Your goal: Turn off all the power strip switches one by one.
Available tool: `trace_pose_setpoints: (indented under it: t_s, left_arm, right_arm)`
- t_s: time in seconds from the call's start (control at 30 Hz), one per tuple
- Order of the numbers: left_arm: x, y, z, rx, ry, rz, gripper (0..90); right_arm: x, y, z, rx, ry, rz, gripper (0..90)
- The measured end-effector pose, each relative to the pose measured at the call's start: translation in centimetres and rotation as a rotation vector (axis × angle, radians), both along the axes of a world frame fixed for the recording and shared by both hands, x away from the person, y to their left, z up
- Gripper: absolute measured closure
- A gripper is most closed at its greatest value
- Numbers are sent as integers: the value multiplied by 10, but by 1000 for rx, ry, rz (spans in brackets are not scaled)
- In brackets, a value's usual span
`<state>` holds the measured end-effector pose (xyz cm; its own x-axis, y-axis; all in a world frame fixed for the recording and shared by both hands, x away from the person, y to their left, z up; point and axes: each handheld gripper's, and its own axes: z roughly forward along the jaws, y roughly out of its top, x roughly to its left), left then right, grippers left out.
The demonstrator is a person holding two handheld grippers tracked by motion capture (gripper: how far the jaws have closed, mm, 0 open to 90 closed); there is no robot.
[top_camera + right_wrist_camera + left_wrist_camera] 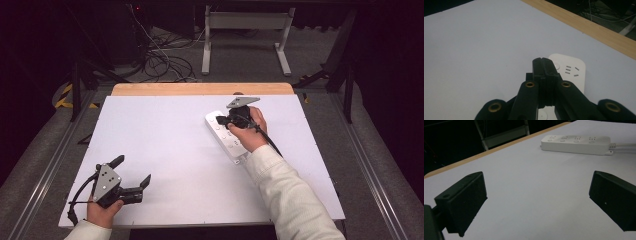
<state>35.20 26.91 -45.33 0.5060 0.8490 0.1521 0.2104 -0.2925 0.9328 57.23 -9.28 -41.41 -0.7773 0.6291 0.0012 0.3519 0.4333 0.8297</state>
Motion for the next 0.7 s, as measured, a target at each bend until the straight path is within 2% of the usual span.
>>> trace_pose_setpoints:
  t_s: [0.23, 0.47, 0.7]
  left_arm:
    - [0, 0, 0, 2, 1, -1, 17]
    - [0, 0, 0, 3, 3, -2, 17]
    - [0, 1, 0, 4, 1, -3, 17]
  right_arm:
    - [12, -1, -13, -27, 25, -31, 900]
    - [20, 4, -25, -51, 30, -25, 900]
    - [23, 6, -31, -64, 42, -30, 900]
